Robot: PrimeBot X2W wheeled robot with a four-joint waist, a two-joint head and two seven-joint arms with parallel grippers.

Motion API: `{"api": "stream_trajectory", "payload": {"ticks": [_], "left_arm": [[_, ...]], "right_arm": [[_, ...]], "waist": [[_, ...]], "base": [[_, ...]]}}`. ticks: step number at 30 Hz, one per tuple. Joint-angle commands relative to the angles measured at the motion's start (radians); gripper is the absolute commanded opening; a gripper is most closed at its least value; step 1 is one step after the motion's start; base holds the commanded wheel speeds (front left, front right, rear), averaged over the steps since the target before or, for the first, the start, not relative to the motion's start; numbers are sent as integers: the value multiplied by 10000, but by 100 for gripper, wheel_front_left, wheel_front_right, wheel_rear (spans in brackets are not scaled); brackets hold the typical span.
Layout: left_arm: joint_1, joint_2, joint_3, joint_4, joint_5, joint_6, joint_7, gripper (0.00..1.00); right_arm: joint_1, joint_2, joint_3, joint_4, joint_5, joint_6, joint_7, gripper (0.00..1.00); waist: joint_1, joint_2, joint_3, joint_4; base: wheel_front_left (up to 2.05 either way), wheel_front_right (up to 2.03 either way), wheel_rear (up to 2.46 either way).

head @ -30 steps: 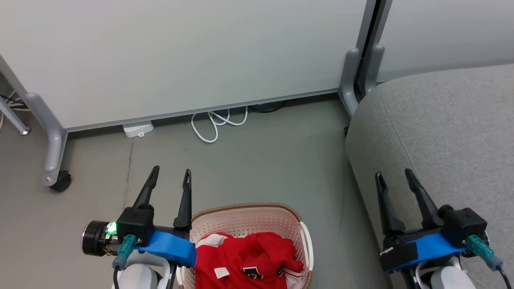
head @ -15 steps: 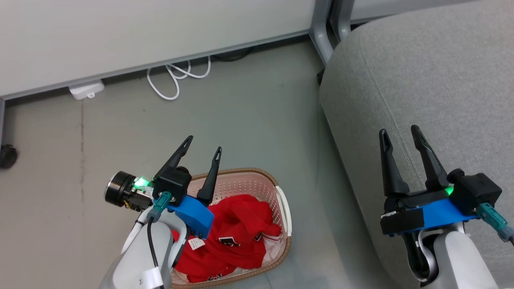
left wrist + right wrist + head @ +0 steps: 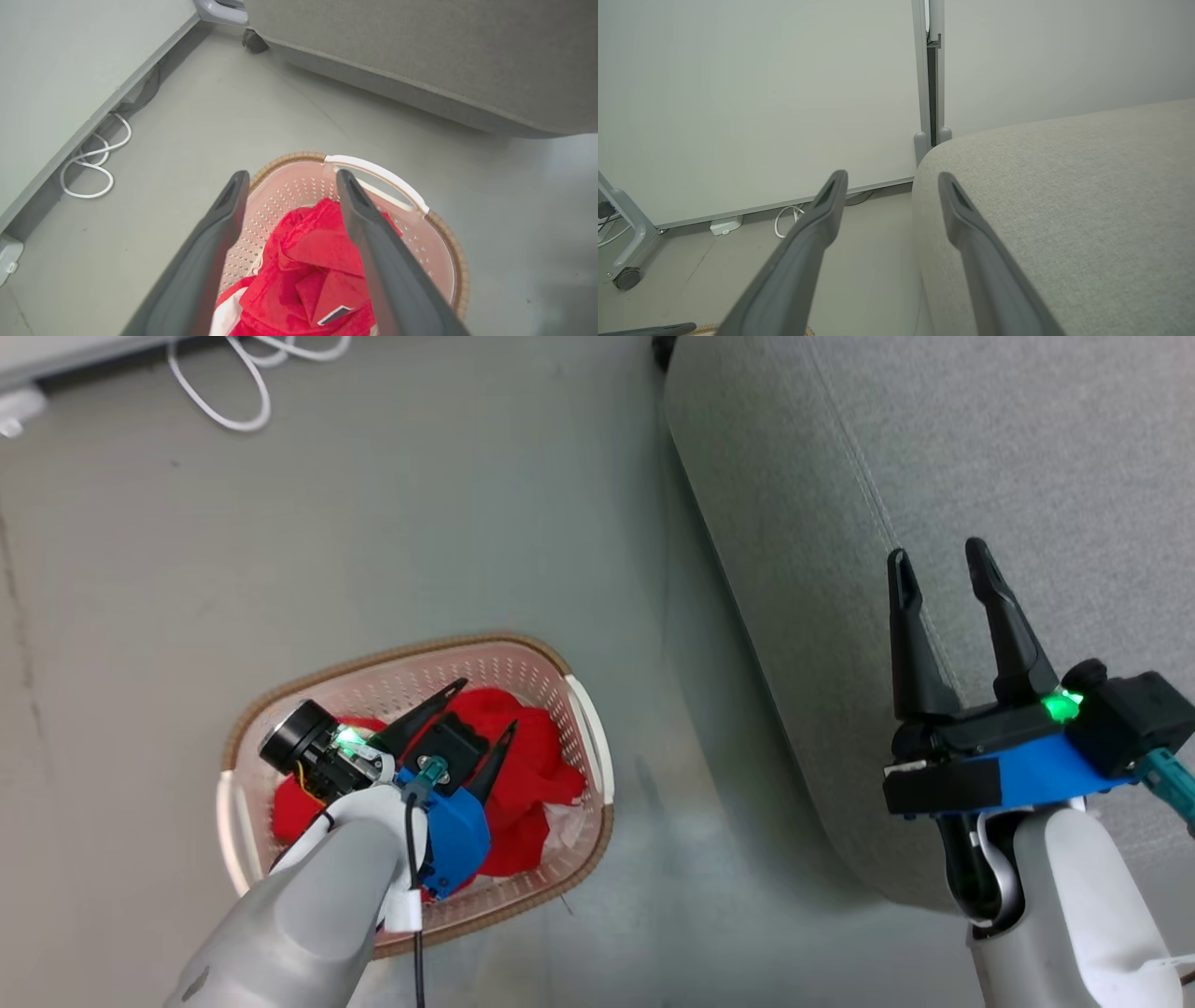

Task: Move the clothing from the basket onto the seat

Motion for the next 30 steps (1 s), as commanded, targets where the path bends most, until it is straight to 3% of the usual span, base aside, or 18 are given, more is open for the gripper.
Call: {"api": "stream_trajectory", "payload": {"ticks": [1, 14, 22, 30], "left_arm": [[-307, 23, -380, 366, -183, 2, 149, 100], [-955, 65, -3497, 1666, -2218, 1, 1209, 100], [-1494, 254, -4370, 1876, -3424, 2, 1409, 100], [-2064, 42, -4815, 2304, -3974, 0, 1347, 100]], "right_arm": [[-250, -21, 13, -94, 25, 4, -39, 100], [-704, -21, 12, -304, 73, 3, -39, 100], [-999, -19, 8, -466, 143, 3, -39, 100], [-1252, -21, -6, -594, 255, 3, -39, 100]], "waist": [[-2, 0, 529, -279], [-2, 0, 1575, -387], [-2, 0, 2423, -517], [-2, 0, 3154, -621]], "base": [[0, 0, 0], [0, 0, 0], [0, 0, 0], [0, 0, 0]]}}
